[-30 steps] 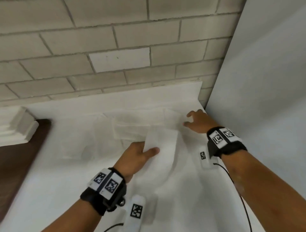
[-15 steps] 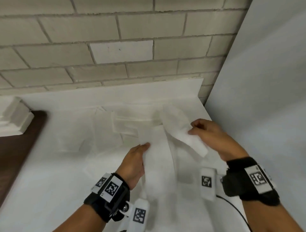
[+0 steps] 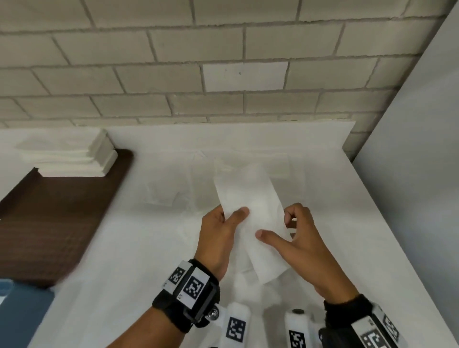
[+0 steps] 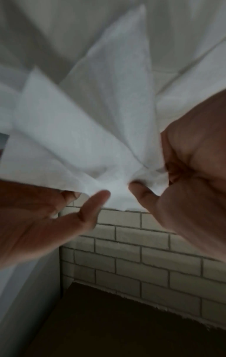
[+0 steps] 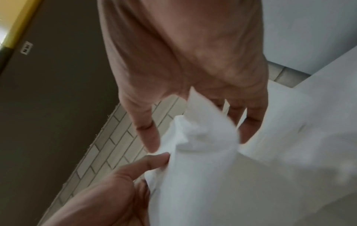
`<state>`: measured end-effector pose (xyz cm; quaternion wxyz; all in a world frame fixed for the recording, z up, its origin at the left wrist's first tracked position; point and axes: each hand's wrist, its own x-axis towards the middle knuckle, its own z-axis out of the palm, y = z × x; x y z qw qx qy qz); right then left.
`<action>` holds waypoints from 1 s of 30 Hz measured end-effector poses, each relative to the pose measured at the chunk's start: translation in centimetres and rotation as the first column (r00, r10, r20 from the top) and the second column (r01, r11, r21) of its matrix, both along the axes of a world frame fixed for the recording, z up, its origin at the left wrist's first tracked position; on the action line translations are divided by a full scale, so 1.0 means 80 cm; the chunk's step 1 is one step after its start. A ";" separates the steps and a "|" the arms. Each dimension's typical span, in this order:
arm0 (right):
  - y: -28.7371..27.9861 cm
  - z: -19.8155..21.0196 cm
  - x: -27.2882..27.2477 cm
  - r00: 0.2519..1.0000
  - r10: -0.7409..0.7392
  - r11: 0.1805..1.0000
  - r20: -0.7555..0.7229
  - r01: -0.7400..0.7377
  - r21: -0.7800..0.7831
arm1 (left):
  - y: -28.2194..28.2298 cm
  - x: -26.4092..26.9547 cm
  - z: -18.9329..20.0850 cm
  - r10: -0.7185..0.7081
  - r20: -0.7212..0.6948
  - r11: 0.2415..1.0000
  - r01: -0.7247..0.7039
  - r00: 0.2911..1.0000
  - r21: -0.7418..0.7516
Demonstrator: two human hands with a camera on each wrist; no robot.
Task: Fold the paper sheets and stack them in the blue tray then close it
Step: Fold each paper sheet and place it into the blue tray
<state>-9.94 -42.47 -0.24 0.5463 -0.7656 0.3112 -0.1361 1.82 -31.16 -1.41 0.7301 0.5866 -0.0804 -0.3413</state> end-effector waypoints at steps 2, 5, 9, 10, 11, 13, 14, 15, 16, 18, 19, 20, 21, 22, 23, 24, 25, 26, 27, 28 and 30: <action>0.004 0.003 0.010 0.999 0.050 0.997 0.019 -0.051 0.050 | 0.013 0.005 0.006 -0.035 0.010 0.999 0.035 0.999 0.021; 0.017 -0.001 0.032 0.978 0.210 0.970 0.008 -0.210 0.124 | 0.025 0.006 0.011 -0.093 0.022 0.995 0.092 0.995 0.044; 0.042 -0.004 0.049 0.972 0.228 0.950 0.060 -0.235 0.204 | 0.035 0.002 0.013 -0.013 0.187 0.997 -0.002 0.982 0.081; 0.045 -0.003 0.050 0.970 0.229 0.946 0.084 -0.242 0.214 | 0.038 0.003 0.014 0.023 0.242 0.997 -0.039 0.970 0.061; 0.045 -0.003 0.050 0.967 0.231 0.944 0.107 -0.250 0.217 | 0.042 0.005 0.016 0.056 0.298 0.997 -0.070 0.953 0.037; 0.043 -0.004 0.048 0.966 0.233 0.953 0.112 -0.250 0.172 | 0.050 0.010 0.014 0.080 0.391 0.996 -0.088 0.917 0.003; 0.041 -0.006 0.047 0.969 0.228 0.963 0.094 -0.239 0.122 | 0.053 0.011 0.009 0.070 0.416 0.996 -0.085 0.907 0.018; 0.038 -0.007 0.046 0.974 0.215 0.973 0.078 -0.220 0.066 | 0.055 0.012 0.001 0.053 0.426 0.995 -0.082 0.903 0.050; 0.035 -0.009 0.044 0.978 0.200 0.979 0.067 -0.201 0.012 | 0.057 0.011 -0.008 0.022 0.428 0.993 -0.070 0.904 0.096; 0.033 -0.013 0.042 0.981 0.185 0.981 0.059 -0.181 -0.065 | 0.060 0.006 -0.020 -0.034 0.429 0.984 -0.045 0.903 0.172; 0.032 -0.014 0.040 0.981 0.186 0.979 0.059 -0.180 -0.092 | 0.061 0.005 -0.022 -0.035 0.432 0.985 -0.043 0.901 0.168; 0.031 -0.016 0.040 0.981 0.183 0.978 0.062 -0.175 -0.113 | 0.062 0.006 -0.020 -0.019 0.442 0.989 -0.048 0.897 0.141; 0.032 -0.018 0.040 0.981 0.180 0.977 0.067 -0.170 -0.130 | 0.063 0.008 -0.018 0.001 0.448 0.993 -0.056 0.894 0.108; 0.034 -0.019 0.041 0.981 0.179 0.975 0.068 -0.168 -0.143 | 0.065 0.011 -0.015 0.018 0.451 0.994 -0.065 0.892 0.089; 0.037 -0.022 0.042 0.981 0.183 0.974 0.069 -0.171 -0.151 | 0.066 0.014 -0.015 0.020 0.455 0.992 -0.073 0.890 0.100; 0.040 -0.023 0.043 0.980 0.187 0.973 0.063 -0.176 -0.148 | 0.067 0.016 -0.020 0.005 0.458 0.989 -0.072 0.889 0.130; 0.044 -0.025 0.044 0.980 0.193 0.973 0.056 -0.183 -0.139 | 0.070 0.017 -0.027 -0.026 0.461 0.982 -0.065 0.887 0.180; 0.049 -0.025 0.046 0.979 0.197 0.973 0.050 -0.190 -0.132 | 0.075 0.018 -0.033 -0.047 0.456 0.973 -0.063 0.889 0.222; 0.055 -0.025 0.048 0.978 0.203 0.972 0.052 -0.195 -0.129 | 0.081 0.019 -0.034 -0.044 0.443 0.968 -0.071 0.895 0.241; 0.060 -0.023 0.052 0.976 0.209 0.971 0.056 -0.200 -0.130 | 0.087 0.021 -0.031 -0.019 0.422 0.971 -0.084 0.907 0.224; 0.074 -0.015 0.065 0.972 0.228 0.969 0.055 -0.221 -0.109 | 0.103 0.031 -0.010 0.077 0.355 0.982 -0.132 0.932 0.135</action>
